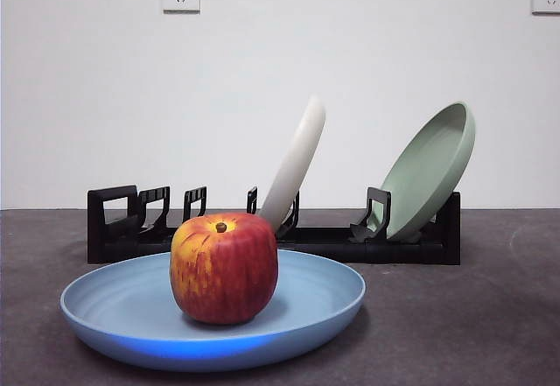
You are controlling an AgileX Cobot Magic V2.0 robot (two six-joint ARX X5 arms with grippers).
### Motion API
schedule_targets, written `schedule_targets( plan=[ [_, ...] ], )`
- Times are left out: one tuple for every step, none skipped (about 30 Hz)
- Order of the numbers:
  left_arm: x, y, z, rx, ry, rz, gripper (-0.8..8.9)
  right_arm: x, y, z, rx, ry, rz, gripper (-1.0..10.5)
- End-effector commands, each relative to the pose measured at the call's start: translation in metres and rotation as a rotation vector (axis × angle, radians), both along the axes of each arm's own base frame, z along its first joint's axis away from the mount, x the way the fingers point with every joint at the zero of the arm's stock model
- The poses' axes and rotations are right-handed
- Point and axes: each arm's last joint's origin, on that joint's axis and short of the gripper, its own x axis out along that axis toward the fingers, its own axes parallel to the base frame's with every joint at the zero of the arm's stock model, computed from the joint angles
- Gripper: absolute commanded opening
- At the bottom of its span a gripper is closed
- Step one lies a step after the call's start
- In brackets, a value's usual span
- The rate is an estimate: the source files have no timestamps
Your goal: Take the blue plate from the plate rack,put the plate on the table,take the apple from the table,put the apple in the plate
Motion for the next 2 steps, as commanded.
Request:
schedule_targets(
  plan=[
    [0.0006,0.0001,-0.0039,0.011,0.006,-0.003,-0.01,0.0002,0.0,-0.0042,0.009,0.016,-0.003,0.0],
    [0.0006,0.0001,-0.0039,0.011,0.006,-0.003,-0.01,0.0002,0.0,-0.0042,0.008,0.017,-0.004,0.0]
  ],
)
